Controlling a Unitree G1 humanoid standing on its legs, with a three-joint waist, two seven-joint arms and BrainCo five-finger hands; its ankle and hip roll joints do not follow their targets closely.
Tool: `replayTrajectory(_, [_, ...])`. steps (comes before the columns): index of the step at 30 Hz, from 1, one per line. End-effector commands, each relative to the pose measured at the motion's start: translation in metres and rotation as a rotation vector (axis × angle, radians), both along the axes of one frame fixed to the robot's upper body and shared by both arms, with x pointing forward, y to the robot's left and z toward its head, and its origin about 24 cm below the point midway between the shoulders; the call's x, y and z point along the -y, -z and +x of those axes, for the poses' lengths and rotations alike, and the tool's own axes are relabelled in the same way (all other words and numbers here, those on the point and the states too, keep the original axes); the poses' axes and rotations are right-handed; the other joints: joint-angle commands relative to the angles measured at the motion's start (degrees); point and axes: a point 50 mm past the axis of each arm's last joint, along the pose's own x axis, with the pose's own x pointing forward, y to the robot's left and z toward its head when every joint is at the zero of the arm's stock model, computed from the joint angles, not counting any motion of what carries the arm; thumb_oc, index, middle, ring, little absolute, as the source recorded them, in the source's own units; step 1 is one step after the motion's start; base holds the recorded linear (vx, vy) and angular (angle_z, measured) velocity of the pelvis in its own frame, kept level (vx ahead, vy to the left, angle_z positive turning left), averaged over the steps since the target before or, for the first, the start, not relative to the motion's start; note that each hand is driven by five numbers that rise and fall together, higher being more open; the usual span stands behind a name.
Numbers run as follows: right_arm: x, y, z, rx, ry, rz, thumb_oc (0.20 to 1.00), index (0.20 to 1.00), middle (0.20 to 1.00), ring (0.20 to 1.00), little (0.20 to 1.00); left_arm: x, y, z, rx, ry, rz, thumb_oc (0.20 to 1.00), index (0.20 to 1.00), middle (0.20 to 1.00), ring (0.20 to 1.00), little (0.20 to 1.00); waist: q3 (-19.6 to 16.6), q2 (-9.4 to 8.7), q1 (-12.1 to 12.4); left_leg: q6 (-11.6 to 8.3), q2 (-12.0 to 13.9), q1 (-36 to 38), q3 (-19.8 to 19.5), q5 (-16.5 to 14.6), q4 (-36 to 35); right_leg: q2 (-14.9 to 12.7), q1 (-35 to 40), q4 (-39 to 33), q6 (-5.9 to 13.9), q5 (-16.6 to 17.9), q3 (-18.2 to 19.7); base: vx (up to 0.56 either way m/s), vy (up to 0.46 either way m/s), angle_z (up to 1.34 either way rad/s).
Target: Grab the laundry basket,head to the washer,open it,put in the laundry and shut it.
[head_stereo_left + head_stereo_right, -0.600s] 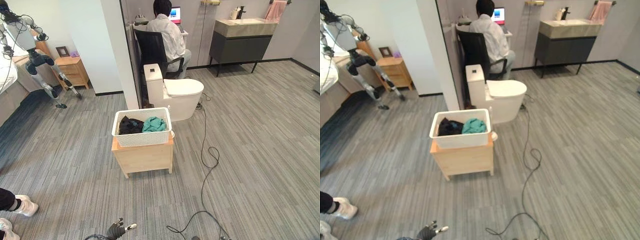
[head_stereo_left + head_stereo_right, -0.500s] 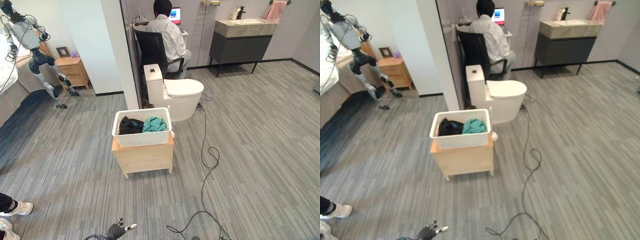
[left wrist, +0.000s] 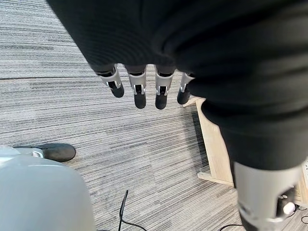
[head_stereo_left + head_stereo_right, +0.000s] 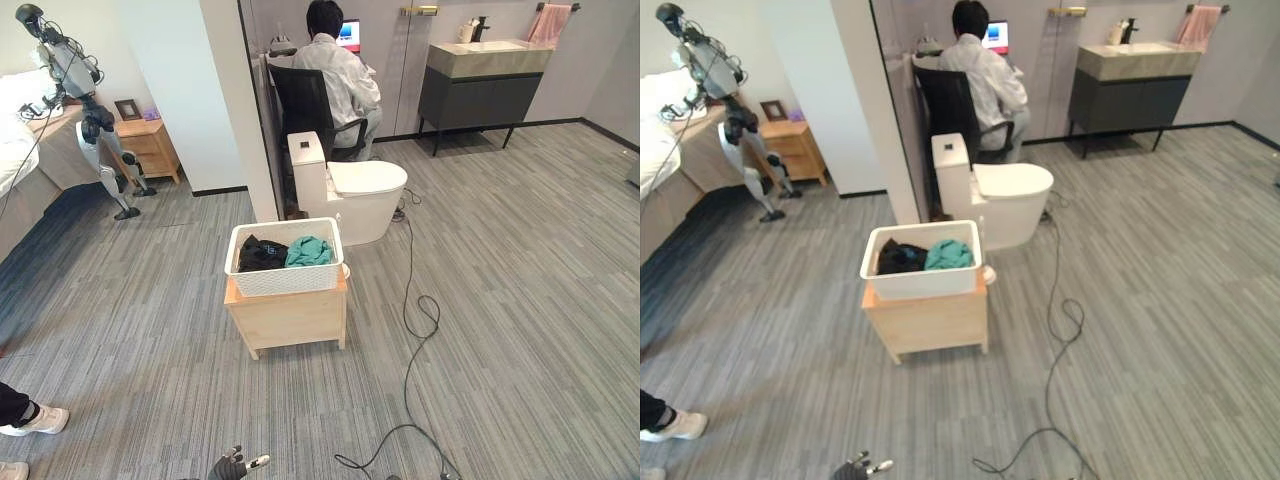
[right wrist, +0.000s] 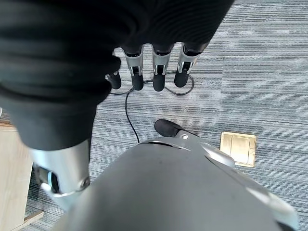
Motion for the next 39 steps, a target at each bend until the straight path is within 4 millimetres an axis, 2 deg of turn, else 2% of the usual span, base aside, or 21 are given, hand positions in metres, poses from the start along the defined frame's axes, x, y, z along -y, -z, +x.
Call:
replayTrajectory(1, [-0.007, 0.002, 0.002, -0.016, -0.028, 0.013, 1.000, 1.000, 1.000, 1.000, 1.000, -0.024, -0.008, 0.019, 0.050, -0.068, 0.064, 1.000, 1.000, 1.000, 1.000, 1.000, 1.3, -4.54, -0.3, -3.04, -1.7, -4.0, -4.2, 4.7, -2.8, -0.4, 7.8, 0.5, 1.83, -7.9, -2.8, 0.00, 0.000, 0.00])
replayTrajectory(13, [-0.007, 0.001, 0.005, -0.004, -0.024, 0.016, 1.000, 1.000, 1.000, 1.000, 1.000, -0.025, -0.008, 0.019, 0.049, -0.076, 0.061, 1.000, 1.000, 1.000, 1.000, 1.000, 1.6, -4.35, -0.4, -3.47, -1.3, -4.3, -4.7, 5.1, -2.8, 0.2, 7.9, 0.5, 1.42, -8.4, -3.0, 0.00, -0.016, 0.00])
replayTrajectory(20, [-0.007, -0.001, 0.016, 0.029, -0.039, 0.013, 1.000, 1.000, 1.000, 1.000, 1.000, -0.029, -0.011, 0.025, 0.077, -0.101, 0.061, 1.000, 1.000, 1.000, 1.000, 1.000, 2.5, -4.32, 0.1, -4.50, 0.3, -4.6, -5.0, 6.1, -2.8, 1.6, 7.9, 0.5, 0.44, -9.0, -3.4, 0.00, -0.093, 0.03])
replayTrajectory(21, [-0.007, -0.003, 0.026, 0.056, -0.049, 0.011, 1.000, 1.000, 1.000, 1.000, 1.000, -0.028, -0.013, 0.031, 0.105, -0.111, 0.049, 1.000, 1.000, 1.000, 1.000, 1.000, 4.2, -4.53, 1.1, -5.06, 1.0, -7.3, -5.4, 6.0, 2.2, 2.1, 7.9, 1.6, -0.63, -10.3, -3.6, -0.03, -0.096, 0.13])
replayTrajectory(22, [-0.007, -0.003, 0.026, 0.056, -0.049, 0.011, 1.000, 1.000, 1.000, 1.000, 1.000, -0.028, -0.013, 0.031, 0.106, -0.111, 0.049, 1.000, 1.000, 1.000, 1.000, 1.000, 4.2, -4.54, 1.0, -5.06, 1.0, -7.5, -5.4, 5.9, 2.5, 2.1, 7.8, 1.6, -0.63, -10.3, -3.7, -0.08, -0.138, 0.16])
replayTrajectory(23, [-0.007, -0.005, 0.032, 0.081, -0.054, 0.009, 1.000, 1.000, 1.000, 1.000, 1.000, -0.026, -0.014, 0.034, 0.117, -0.114, 0.042, 1.000, 1.000, 1.000, 1.000, 1.000, 5.5, -4.70, 1.3, -5.53, 0.3, -10.5, -5.7, 5.8, 7.7, 2.0, 7.7, 2.3, -1.09, -10.8, -4.2, -0.11, -0.090, 0.13])
replayTrajectory(24, [-0.006, -0.008, 0.041, 0.116, -0.054, 0.006, 1.000, 1.000, 1.000, 1.000, 1.000, -0.025, -0.015, 0.038, 0.130, -0.116, 0.035, 1.000, 1.000, 1.000, 1.000, 1.000, 7.3, -5.02, 1.7, -6.44, -0.5, -14.1, -6.3, 7.8, 13.9, 1.8, 7.9, 2.8, -1.61, -10.8, -4.5, -0.14, -0.138, 0.14])
replayTrajectory(25, [-0.005, -0.012, 0.051, 0.153, -0.054, 0.004, 1.000, 1.000, 1.000, 1.000, 1.000, -0.023, -0.016, 0.041, 0.142, -0.121, 0.027, 1.000, 1.000, 1.000, 1.000, 1.000, 8.7, -5.22, 2.1, -6.50, -1.6, -18.2, -7.2, 9.5, 20.4, 1.8, 8.0, 3.0, -1.96, -10.8, -5.1, -0.05, -0.160, 0.10])
replayTrajectory(26, [-0.001, -0.017, 0.063, 0.198, -0.047, -0.010, 1.000, 1.000, 1.000, 1.000, 1.000, -0.020, -0.015, 0.042, 0.145, -0.127, 0.021, 1.000, 1.000, 1.000, 1.000, 1.000, 9.6, -5.64, 2.2, -5.32, -2.1, -22.7, -5.3, 10.6, 24.3, 2.0, 8.6, 2.5, -2.36, -11.6, -6.1, 0.08, -0.115, 0.22])
replayTrajectory(28, [0.004, -0.021, 0.072, 0.225, -0.042, -0.021, 1.000, 1.000, 1.000, 1.000, 1.000, -0.017, -0.015, 0.040, 0.147, -0.135, 0.003, 1.000, 1.000, 1.000, 1.000, 1.000, 9.2, -5.58, 2.8, -4.47, -1.3, -25.0, -1.1, 9.7, 17.7, 2.3, 9.7, 1.5, -1.97, -12.4, -7.2, 0.23, -0.017, 0.37])
replayTrajectory(29, [0.005, -0.022, 0.075, 0.238, -0.040, -0.023, 1.000, 1.000, 1.000, 1.000, 1.000, -0.017, -0.015, 0.039, 0.148, -0.134, 0.001, 1.000, 1.000, 1.000, 1.000, 1.000, 9.1, -5.38, 3.3, -4.37, -1.0, -24.8, -0.1, 10.4, 14.3, 2.5, 10.1, 1.3, -1.80, -12.9, -7.1, 0.18, 0.029, 0.24])
replayTrajectory(30, [0.005, -0.022, 0.075, 0.238, -0.040, -0.023, 1.000, 1.000, 1.000, 1.000, 1.000, -0.017, -0.015, 0.039, 0.148, -0.134, 0.001, 1.000, 1.000, 1.000, 1.000, 1.000, 9.1, -5.44, 3.3, -4.36, -1.0, -24.6, 0.0, 10.5, 14.1, 2.4, 10.2, 1.3, -1.79, -12.9, -7.1, 0.18, 0.047, -0.11])
replayTrajectory(31, [0.005, -0.025, 0.080, 0.259, -0.035, -0.026, 1.000, 1.000, 1.000, 1.000, 1.000, -0.017, -0.015, 0.039, 0.152, -0.132, 0.003, 1.000, 1.000, 1.000, 1.000, 1.000, 8.9, -5.23, 3.7, -4.74, -0.4, -26.1, 1.2, 12.9, 10.4, 2.9, 10.7, 1.2, -1.70, -13.8, -7.3, 0.22, 0.054, -0.28])
replayTrajectory(33, [0.005, -0.028, 0.089, 0.298, -0.003, -0.021, 1.000, 1.000, 1.000, 1.000, 1.000, -0.019, -0.016, 0.040, 0.167, -0.130, 0.015, 1.000, 1.000, 1.000, 1.000, 1.000, 8.7, -5.11, 4.7, -4.97, -0.3, -28.4, 3.0, 14.2, 6.3, 3.2, 12.2, 1.5, -1.73, -15.5, -6.9, 0.37, 0.120, 0.05])
replayTrajectory(34, [0.003, -0.029, 0.092, 0.313, 0.007, -0.008, 1.000, 1.000, 1.000, 1.000, 1.000, -0.020, -0.017, 0.038, 0.170, -0.141, 0.011, 1.000, 1.000, 1.000, 1.000, 1.000, 7.9, -4.91, 5.2, -4.65, 0.0, -26.5, 3.3, 14.5, 3.6, 3.5, 13.0, 2.1, -1.32, -16.2, -6.2, 0.59, 0.215, 0.29])
replayTrajectory(35, [-0.001, -0.032, 0.097, 0.364, 0.057, 0.019, 1.000, 1.000, 1.000, 1.000, 1.000, -0.023, -0.021, 0.044, 0.212, -0.141, 0.026, 1.000, 1.000, 1.000, 1.000, 1.000, 7.2, -5.68, 5.5, -3.65, -1.1, -27.9, 1.9, 15.2, 6.7, 3.1, 14.6, 4.7, -1.32, -18.1, -5.4, 0.47, 0.172, 0.07])
replayTrajectory(36, [-0.001, -0.032, 0.097, 0.364, 0.057, 0.019, 1.000, 1.000, 1.000, 1.000, 1.000, -0.023, -0.021, 0.044, 0.212, -0.141, 0.026, 1.000, 1.000, 1.000, 1.000, 1.000, 7.1, -5.63, 5.5, -3.65, -1.1, -28.0, 1.8, 15.2, 6.7, 3.1, 14.4, 4.7, -1.33, -18.1, -5.4, 0.60, 0.235, -0.25])
replayTrajectory(37, [-0.006, -0.040, 0.110, 0.449, 0.092, 0.056, 1.000, 1.000, 1.000, 1.000, 1.000, -0.024, -0.033, 0.062, 0.310, -0.125, 0.025, 1.000, 1.000, 1.000, 1.000, 1.000, 7.1, -7.19, 5.7, -2.05, -2.5, -29.1, 2.9, 12.6, 11.9, 1.7, 14.7, 8.8, -0.71, -18.8, -4.5, 0.29, 0.132, -0.19])
replayTrajectory(38, [-0.006, -0.040, 0.110, 0.449, 0.092, 0.056, 1.000, 1.000, 1.000, 1.000, 1.000, -0.024, -0.033, 0.062, 0.310, -0.125, 0.025, 1.000, 1.000, 1.000, 1.000, 1.000, 6.9, -7.15, 5.7, -2.05, -2.5, -29.2, 2.9, 12.6, 11.9, 1.8, 14.5, 8.8, -0.72, -18.8, -4.5, 0.57, 0.280, -0.24])
replayTrajectory(39, [-0.012, -0.046, 0.119, 0.502, 0.104, 0.082, 1.000, 1.000, 1.000, 1.000, 1.000, -0.024, -0.045, 0.080, 0.390, -0.091, 0.047, 1.000, 1.000, 1.000, 1.000, 1.000, 6.7, -8.48, 5.7, -0.33, -4.0, -27.6, 3.7, 10.3, 12.5, 0.4, 12.8, 15.5, 1.02, -16.0, -4.2, 0.27, 0.149, -0.21])
